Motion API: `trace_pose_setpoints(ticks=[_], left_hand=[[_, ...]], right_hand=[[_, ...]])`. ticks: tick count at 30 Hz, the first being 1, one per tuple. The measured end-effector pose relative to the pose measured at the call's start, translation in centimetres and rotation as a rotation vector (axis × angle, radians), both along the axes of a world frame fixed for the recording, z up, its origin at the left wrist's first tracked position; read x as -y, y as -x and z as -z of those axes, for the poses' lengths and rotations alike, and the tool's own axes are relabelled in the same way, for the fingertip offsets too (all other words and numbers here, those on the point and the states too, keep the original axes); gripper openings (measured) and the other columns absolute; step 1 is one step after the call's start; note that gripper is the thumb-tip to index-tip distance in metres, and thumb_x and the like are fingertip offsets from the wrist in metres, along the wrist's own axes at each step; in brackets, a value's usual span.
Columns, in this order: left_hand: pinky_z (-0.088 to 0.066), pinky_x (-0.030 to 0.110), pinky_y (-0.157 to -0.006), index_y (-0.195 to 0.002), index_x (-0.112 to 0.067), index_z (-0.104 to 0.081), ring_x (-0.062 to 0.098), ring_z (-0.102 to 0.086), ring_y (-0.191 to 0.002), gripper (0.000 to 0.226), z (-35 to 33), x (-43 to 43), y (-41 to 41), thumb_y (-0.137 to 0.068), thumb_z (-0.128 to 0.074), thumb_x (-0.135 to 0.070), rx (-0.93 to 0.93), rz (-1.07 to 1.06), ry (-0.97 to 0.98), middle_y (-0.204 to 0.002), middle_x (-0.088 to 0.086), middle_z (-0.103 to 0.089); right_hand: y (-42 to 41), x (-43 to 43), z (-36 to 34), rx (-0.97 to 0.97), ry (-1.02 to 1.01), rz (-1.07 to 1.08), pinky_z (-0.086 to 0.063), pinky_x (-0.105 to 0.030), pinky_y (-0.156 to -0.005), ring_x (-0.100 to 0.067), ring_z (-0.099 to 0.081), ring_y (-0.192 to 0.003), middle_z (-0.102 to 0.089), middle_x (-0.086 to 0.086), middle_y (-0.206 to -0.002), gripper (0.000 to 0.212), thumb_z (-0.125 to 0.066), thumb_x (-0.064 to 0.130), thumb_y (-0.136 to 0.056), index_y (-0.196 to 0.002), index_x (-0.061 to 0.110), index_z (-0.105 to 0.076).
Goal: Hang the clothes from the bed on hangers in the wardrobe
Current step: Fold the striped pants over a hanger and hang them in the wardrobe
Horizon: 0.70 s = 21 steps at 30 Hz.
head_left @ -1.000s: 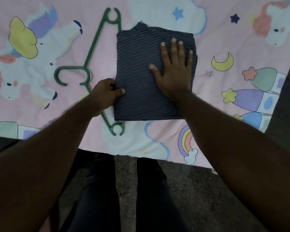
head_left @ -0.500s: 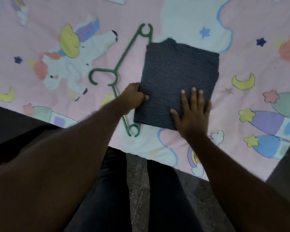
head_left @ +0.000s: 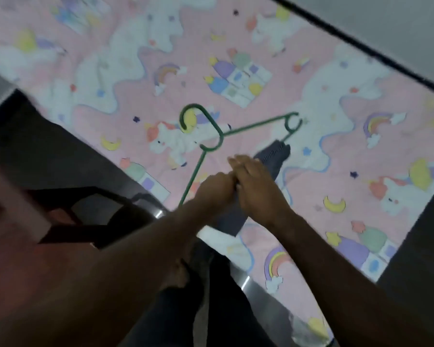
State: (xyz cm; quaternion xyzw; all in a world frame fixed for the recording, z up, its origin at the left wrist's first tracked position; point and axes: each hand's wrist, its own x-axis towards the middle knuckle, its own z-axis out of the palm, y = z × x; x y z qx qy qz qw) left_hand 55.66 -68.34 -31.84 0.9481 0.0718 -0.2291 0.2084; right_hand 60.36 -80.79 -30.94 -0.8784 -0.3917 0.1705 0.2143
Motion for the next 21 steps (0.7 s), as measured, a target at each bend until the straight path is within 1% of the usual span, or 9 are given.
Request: trace_pose_setpoints(ticks=[2, 3, 6, 8, 10, 13, 17, 19, 21], left_hand=[[-0.041, 0.036, -0.075, -0.113, -0.003, -0.060, 0.035, -0.061, -0.097, 0.027, -3.2, -1.4, 2.6, -0.097, -0.047, -0.020, -0.023, 0.033, -0.075, -0.107, 0.016, -0.064], [-0.040, 0.035, -0.073, -0.110, -0.005, -0.060, 0.034, -0.061, -0.095, 0.026, -5.2, -2.6, 4.5, -0.097, -0.048, -0.024, -0.016, 0.014, -0.114, -0.104, 0.014, -0.064], [-0.040, 0.035, -0.065, -0.109, -0.012, -0.055, 0.030, -0.063, -0.086, 0.028, -9.9, -6.0, 10.6, -0.098, -0.050, -0.037, 0.022, -0.044, -0.223, -0.102, 0.008, -0.066], [-0.042, 0.036, -0.067, -0.111, -0.014, -0.051, 0.031, -0.064, -0.089, 0.032, -13.6, -8.7, 15.2, -0.097, -0.048, -0.042, 0.044, -0.146, -0.288, -0.103, 0.007, -0.065], [-0.046, 0.039, -0.075, -0.116, -0.016, -0.049, 0.033, -0.062, -0.100, 0.028, -17.3, -11.0, 20.4, -0.094, -0.050, -0.034, 0.061, -0.246, -0.356, -0.111, 0.008, -0.063], [-0.047, 0.040, -0.080, -0.117, -0.017, -0.050, 0.034, -0.061, -0.105, 0.029, -21.4, -13.9, 28.6, -0.088, -0.051, -0.019, 0.072, -0.368, -0.469, -0.115, 0.008, -0.062], [-0.047, 0.040, -0.074, -0.113, -0.020, -0.053, 0.033, -0.062, -0.100, 0.030, -26.0, -15.5, 40.2, -0.084, -0.054, -0.018, 0.102, -0.520, -0.534, -0.111, 0.006, -0.063], [-0.047, 0.040, -0.074, -0.112, -0.020, -0.054, 0.033, -0.062, -0.100, 0.026, -28.8, -15.6, 46.1, -0.086, -0.055, -0.018, 0.127, -0.589, -0.593, -0.110, 0.006, -0.063], [-0.045, 0.039, -0.072, -0.111, -0.019, -0.054, 0.034, -0.062, -0.100, 0.025, -31.6, -15.5, 51.7, -0.086, -0.055, -0.016, 0.159, -0.677, -0.662, -0.109, 0.007, -0.063]], right_hand=[[-0.2, -3.0, -4.1, -0.086, 0.188, -0.242, -0.040, -0.042, -0.102, -0.037, -0.051, -0.120, -0.057, -0.016, -0.131, 0.068, -0.050, 0.011, -0.085, -0.151, 0.008, -0.033], [0.5, -4.7, -6.3, -0.060, 0.272, -0.351, -0.041, -0.039, -0.095, -0.035, -0.054, -0.115, -0.060, -0.014, -0.126, 0.065, -0.052, 0.013, -0.088, -0.150, 0.011, -0.033], [4.4, -9.1, -11.2, 0.142, 0.340, -0.562, -0.032, -0.035, -0.078, -0.031, -0.059, -0.102, -0.065, -0.008, -0.111, 0.032, -0.051, 0.016, -0.093, -0.125, 0.016, -0.049], [7.5, -12.3, -13.5, 0.222, 0.287, -0.639, -0.027, -0.035, -0.076, -0.029, -0.059, -0.100, -0.065, -0.005, -0.108, 0.017, -0.049, 0.018, -0.094, -0.111, 0.018, -0.051], [10.9, -15.2, -15.5, 0.314, 0.224, -0.713, -0.031, -0.036, -0.078, -0.027, -0.058, -0.103, -0.064, -0.003, -0.109, 0.014, -0.049, 0.029, -0.096, -0.107, 0.021, -0.053], [16.0, -18.5, -18.4, 0.436, 0.112, -0.801, -0.034, -0.036, -0.076, -0.027, -0.059, -0.104, -0.063, -0.003, -0.108, 0.021, -0.048, 0.040, -0.097, -0.106, 0.022, -0.053], [23.2, -21.7, -23.0, 0.434, 0.043, -0.850, -0.039, -0.036, -0.069, -0.030, -0.061, -0.102, -0.063, -0.006, -0.106, 0.038, -0.051, 0.053, -0.094, -0.105, 0.017, -0.051], [27.5, -23.5, -25.4, 0.488, -0.080, -0.898, -0.043, -0.038, -0.068, -0.032, -0.062, -0.093, -0.063, -0.009, -0.098, 0.040, -0.053, 0.055, -0.092, -0.096, 0.015, -0.051], [32.5, -25.1, -27.2, 0.560, -0.318, -0.957, -0.045, -0.039, -0.061, -0.036, -0.063, -0.078, -0.063, -0.014, -0.086, 0.041, -0.053, 0.052, -0.090, -0.089, 0.011, -0.054]])
